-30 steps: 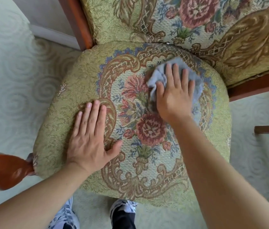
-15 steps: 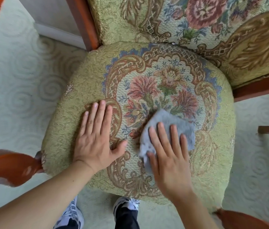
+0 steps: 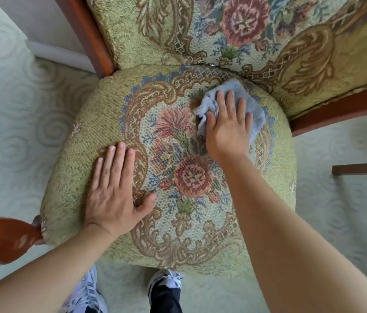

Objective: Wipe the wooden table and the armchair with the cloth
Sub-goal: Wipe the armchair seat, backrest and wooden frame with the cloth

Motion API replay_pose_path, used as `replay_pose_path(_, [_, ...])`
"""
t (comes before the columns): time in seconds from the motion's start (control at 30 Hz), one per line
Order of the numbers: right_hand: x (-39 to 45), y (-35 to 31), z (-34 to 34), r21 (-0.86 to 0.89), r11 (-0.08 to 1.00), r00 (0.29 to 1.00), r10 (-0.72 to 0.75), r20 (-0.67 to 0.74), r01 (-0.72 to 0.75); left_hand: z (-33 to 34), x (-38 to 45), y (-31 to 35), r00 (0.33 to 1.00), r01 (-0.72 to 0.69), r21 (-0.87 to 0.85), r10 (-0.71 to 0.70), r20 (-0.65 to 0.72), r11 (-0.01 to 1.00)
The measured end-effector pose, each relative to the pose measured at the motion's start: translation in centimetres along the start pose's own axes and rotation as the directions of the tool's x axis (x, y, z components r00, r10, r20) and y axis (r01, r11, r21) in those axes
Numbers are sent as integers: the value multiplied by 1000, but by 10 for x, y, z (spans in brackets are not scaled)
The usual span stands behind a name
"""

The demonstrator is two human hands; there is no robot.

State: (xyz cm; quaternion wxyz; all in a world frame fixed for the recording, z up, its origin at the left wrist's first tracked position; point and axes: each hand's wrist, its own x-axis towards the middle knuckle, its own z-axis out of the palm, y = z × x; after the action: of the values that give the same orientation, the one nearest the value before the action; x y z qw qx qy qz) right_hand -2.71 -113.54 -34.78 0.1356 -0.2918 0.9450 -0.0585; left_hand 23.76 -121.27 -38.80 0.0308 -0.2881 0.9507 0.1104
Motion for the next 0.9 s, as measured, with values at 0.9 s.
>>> replay_pose_path(0.9, [-126,9,-170,884,385,898,433,79,-263,-199,54,81,998,4,-157,6,64,988])
